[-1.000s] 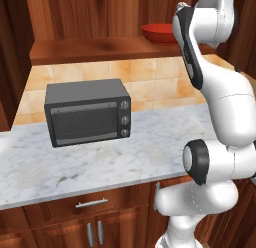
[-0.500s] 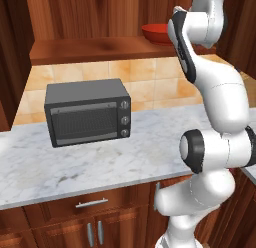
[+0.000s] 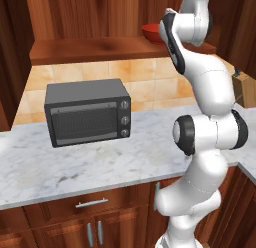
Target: Move the bowls from the cabinet to the plates on the dining table.
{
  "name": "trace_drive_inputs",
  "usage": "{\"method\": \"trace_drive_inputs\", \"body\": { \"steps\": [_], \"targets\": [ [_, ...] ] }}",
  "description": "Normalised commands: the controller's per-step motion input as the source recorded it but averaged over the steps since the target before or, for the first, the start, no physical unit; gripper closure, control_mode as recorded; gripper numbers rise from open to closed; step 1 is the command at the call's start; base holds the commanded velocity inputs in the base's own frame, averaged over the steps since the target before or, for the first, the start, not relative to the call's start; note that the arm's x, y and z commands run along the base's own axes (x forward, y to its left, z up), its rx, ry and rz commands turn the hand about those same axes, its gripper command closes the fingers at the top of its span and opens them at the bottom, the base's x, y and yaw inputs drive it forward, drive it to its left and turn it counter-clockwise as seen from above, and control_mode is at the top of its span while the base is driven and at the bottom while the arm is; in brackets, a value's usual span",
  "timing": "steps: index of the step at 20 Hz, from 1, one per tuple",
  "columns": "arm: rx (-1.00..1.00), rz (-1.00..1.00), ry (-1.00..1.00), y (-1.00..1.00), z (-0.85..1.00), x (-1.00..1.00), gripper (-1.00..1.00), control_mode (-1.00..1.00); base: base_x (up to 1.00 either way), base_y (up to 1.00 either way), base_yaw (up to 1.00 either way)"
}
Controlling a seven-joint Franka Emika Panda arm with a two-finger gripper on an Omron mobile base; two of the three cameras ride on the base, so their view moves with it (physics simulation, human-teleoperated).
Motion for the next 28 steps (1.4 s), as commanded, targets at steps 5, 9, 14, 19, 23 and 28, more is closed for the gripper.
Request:
{"method": "trace_drive_inputs", "body": {
  "steps": [5, 9, 14, 19, 23, 28],
  "targets": [
    [0.02, 0.0, 0.03, -0.02, 0.0, 0.58, -1.0, -1.0, 0.0, 0.0, 0.0],
    [0.01, -0.02, 0.02, -0.06, 0.0, 0.42, -1.0, -1.0, 0.0, 0.0, 0.0],
    [0.01, -0.01, 0.0, -0.07, 0.0, 0.32, -1.0, -1.0, 0.0, 0.0, 0.0],
    [0.0, -0.02, 0.0, -0.12, -0.05, 0.21, -1.0, -1.0, 0.0, 0.0, 0.0],
    [0.0, -0.01, 0.0, -0.13, -0.08, 0.12, -1.0, -1.0, 0.0, 0.0, 0.0],
    [0.0, 0.0, 0.0, -0.01, -0.02, 0.03, 1.0, -1.0, 0.0, 0.0, 0.0]
  ]
}}
